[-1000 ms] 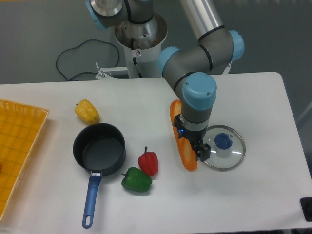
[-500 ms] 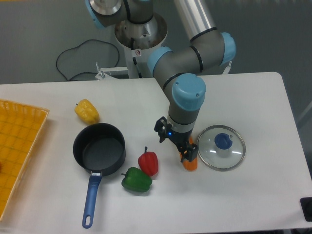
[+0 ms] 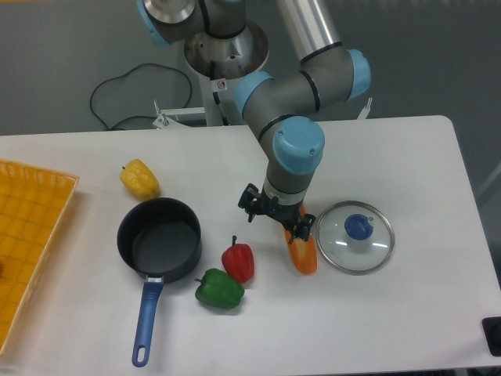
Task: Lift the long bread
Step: 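Lower the open gripper around the baguette's middle, then close the gripper on the baguette and hold it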
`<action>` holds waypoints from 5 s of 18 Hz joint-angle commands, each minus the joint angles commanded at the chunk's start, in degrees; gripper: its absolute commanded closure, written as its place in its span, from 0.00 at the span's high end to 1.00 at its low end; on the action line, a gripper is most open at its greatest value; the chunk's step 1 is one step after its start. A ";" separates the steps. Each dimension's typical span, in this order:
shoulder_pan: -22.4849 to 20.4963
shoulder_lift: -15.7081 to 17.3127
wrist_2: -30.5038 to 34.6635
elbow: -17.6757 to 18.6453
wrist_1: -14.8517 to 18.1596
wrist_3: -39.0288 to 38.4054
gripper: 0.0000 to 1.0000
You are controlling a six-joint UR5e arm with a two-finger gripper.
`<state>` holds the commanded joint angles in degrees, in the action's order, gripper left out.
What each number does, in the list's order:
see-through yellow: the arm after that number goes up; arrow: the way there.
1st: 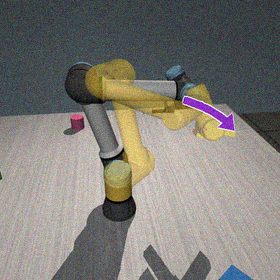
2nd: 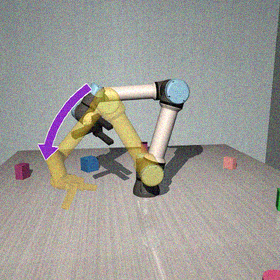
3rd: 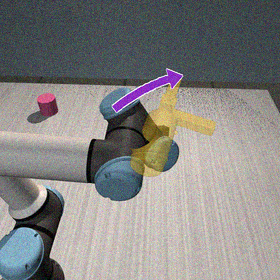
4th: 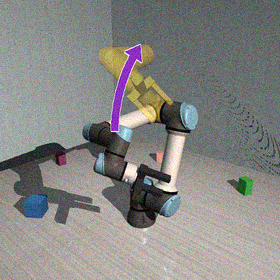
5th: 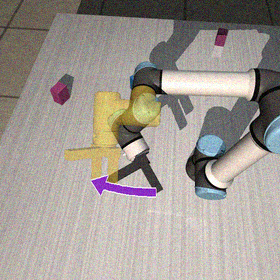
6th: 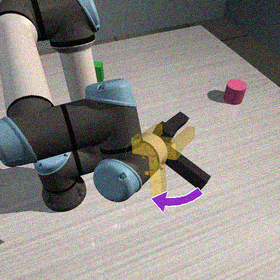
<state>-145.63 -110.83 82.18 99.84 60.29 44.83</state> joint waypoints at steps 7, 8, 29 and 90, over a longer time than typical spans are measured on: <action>-0.09 -2.46 0.09 -1.49 -0.70 -0.18 1.00; -0.09 -2.90 0.09 -2.02 -0.70 -0.18 1.00; -1.59 -10.20 3.69 -7.91 -1.93 -0.10 1.00; -0.44 -13.10 7.21 -8.26 -1.93 -0.01 0.80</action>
<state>-146.07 -123.93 89.38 91.58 58.36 44.82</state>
